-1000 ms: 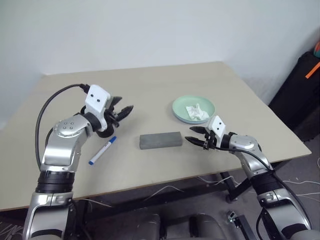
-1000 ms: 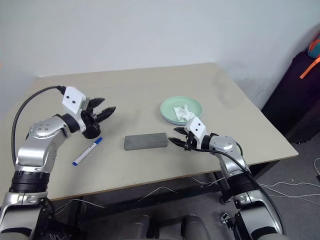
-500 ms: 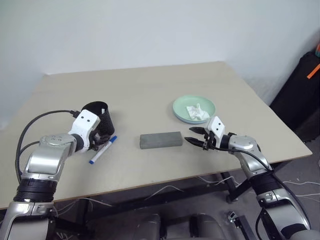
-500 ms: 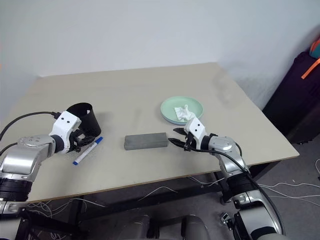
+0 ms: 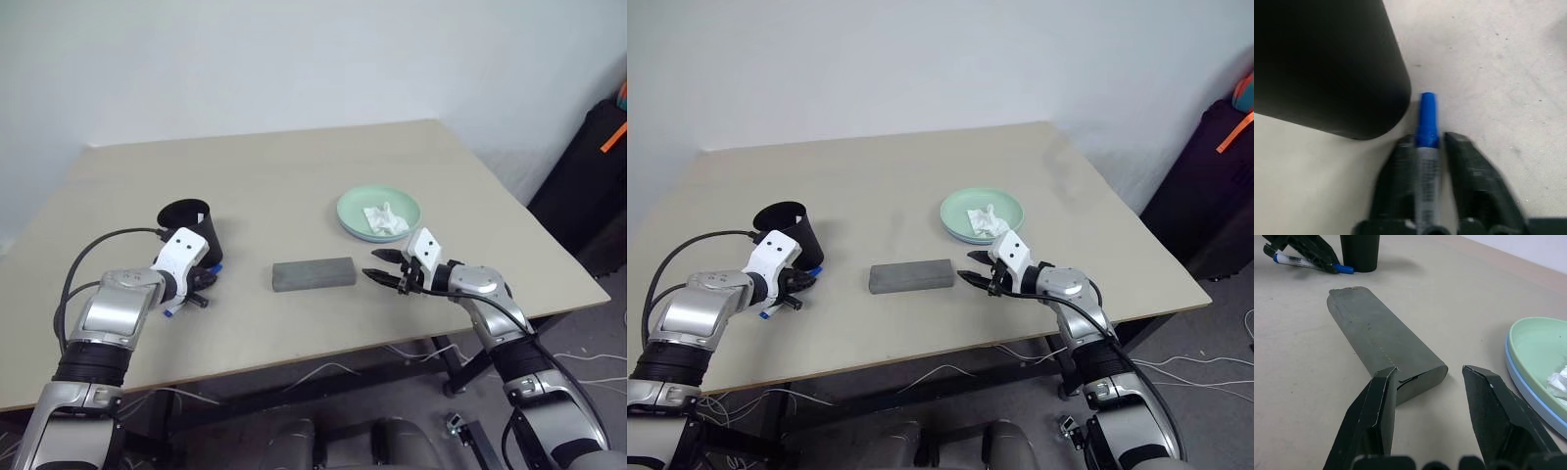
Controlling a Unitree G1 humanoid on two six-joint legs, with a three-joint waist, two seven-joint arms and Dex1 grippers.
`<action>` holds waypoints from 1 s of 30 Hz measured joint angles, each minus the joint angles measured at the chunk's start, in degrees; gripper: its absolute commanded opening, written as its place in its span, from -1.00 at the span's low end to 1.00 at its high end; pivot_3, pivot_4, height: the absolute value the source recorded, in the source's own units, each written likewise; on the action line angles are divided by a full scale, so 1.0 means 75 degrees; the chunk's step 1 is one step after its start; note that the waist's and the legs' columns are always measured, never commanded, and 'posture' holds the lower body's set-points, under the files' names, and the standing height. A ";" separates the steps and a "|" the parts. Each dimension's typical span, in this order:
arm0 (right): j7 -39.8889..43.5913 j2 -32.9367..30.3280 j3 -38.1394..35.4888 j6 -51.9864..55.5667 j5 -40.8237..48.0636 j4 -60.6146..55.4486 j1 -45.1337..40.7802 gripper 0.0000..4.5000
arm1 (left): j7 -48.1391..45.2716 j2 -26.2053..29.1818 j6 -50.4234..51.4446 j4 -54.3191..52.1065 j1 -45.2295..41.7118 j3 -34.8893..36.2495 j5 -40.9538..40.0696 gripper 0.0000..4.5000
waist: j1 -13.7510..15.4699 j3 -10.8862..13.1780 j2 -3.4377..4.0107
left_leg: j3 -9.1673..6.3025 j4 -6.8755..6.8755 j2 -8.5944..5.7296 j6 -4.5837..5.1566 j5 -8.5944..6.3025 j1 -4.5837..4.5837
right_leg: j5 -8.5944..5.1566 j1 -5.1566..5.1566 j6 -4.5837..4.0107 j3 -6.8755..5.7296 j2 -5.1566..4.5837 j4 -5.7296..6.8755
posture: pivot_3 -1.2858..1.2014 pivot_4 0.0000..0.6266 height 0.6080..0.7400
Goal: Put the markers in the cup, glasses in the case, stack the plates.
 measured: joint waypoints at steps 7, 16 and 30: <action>-0.0017 -0.0001 -0.0001 0.0001 -0.0001 -0.0029 0.0020 0.02 | -0.0344 0.0008 -0.0056 -0.0362 0.0171 -0.0004 -0.0022 -0.96 | 0.0001 0.0000 0.0000 | 0.0000 0.0000 0.0000 0.0000 0.0000 -0.0003 | 0.0004 -0.0004 -0.0006 0.0002 -0.0001 -0.0003 | 0.03 -1.00 0.99; -0.0034 0.0032 -0.0001 -0.0003 -0.0031 0.0003 -0.0044 0.02 | -0.1142 -0.1205 -0.1460 -0.2077 0.0497 0.0376 -0.1160 -0.96 | -0.0002 -0.0001 -0.0003 | -0.0002 0.0006 0.0002 0.0001 0.0001 -0.0005 | 0.0017 0.0006 -0.0029 0.0011 0.0007 0.0000 | 0.03 -1.00 0.99; -0.0031 0.0029 -0.0002 -0.0040 -0.0058 0.0072 -0.0058 0.02 | 0.2113 -0.2498 -0.6945 0.0866 -0.1481 0.2159 -0.0314 -0.96 | 0.0025 -0.0004 -0.0008 | -0.0001 0.0040 0.0003 0.0042 0.0056 0.0008 | 0.0045 0.0057 0.0011 -0.0019 0.0003 -0.0008 | 0.03 -1.00 0.99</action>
